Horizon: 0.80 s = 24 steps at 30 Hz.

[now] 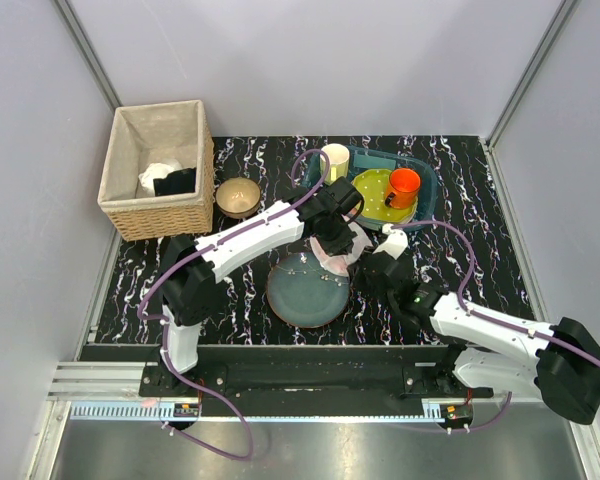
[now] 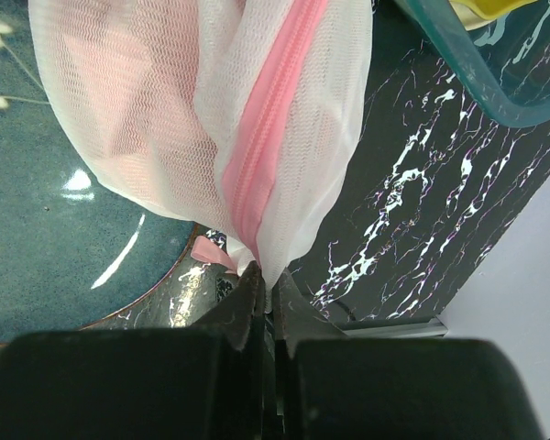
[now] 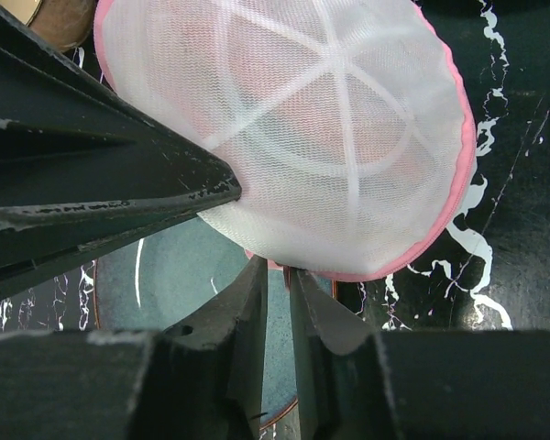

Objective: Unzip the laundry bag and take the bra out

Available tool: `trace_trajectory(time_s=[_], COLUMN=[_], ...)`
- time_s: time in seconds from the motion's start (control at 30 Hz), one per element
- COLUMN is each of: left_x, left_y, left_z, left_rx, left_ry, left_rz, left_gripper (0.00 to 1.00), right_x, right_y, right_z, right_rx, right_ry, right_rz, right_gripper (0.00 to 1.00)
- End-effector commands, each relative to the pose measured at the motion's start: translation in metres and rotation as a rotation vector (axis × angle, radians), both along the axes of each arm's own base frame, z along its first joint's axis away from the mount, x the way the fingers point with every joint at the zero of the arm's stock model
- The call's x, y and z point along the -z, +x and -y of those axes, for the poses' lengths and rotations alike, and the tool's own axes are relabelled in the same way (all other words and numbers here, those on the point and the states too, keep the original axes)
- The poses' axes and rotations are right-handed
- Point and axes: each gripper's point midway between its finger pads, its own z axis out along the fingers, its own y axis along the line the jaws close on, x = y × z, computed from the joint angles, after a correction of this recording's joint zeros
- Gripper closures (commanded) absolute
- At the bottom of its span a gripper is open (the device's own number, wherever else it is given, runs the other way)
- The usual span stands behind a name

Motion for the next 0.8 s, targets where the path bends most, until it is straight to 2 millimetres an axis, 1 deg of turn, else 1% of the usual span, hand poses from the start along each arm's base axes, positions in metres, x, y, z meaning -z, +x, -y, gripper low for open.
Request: trace_trajectory(time_s=[0.0,0.13,0.17,0.2,0.23,0.43,0.5,0.57,0.6,0.67,0.77], left_x=[-0.014,-0.014,-0.014,-0.013,-0.013,-0.012,-0.011,-0.011,-0.011,-0.012,-0.017], left_y=[-0.005,-0.005,-0.005,-0.005,-0.005,-0.004,-0.006,-0.008,-0.007,-0.004,0.001], left_z=[-0.011,-0.013,-0.013,-0.013,-0.013,-0.015,-0.018,-0.022,-0.023,-0.025,-0.025], left_rx=[-0.012,-0.016,-0.015,-0.015,-0.014,-0.020,-0.022,-0.030,-0.031,-0.033,0.006], left_ry=[0.008,0.011,0.012,0.012,0.013,0.016,0.021,0.023,0.027,0.029,0.027], left_rz=[0.009,0.013,0.010,0.010,0.011,0.010,0.004,0.006,0.007,0.019,0.045], left_gripper=[1.00,1.00,1.00,1.00,1.00,1.00,1.00,1.00,1.00,1.00,1.00], right_x=[-0.016,-0.015,-0.009,-0.008,-0.008,-0.007,-0.002,-0.002,0.002,0.005,0.014], right_y=[0.006,0.005,0.002,0.002,0.002,-0.002,-0.005,-0.009,-0.012,-0.018,-0.028], right_z=[0.002,0.006,0.010,0.010,0.011,0.017,0.032,0.042,0.047,0.054,0.060], right_rx=[0.046,0.058,0.062,0.064,0.066,0.074,0.119,0.132,0.136,0.136,0.123], right_ry=[0.040,0.047,0.026,0.026,0.025,0.025,-0.006,-0.018,-0.034,-0.043,-0.065], right_rz=[0.055,0.056,0.037,0.036,0.036,0.034,0.029,0.037,0.035,0.025,-0.022], right_gripper=[0.77,0.86,0.89,0.96,1.00,1.00,1.00,1.00,1.00,1.00,1.00])
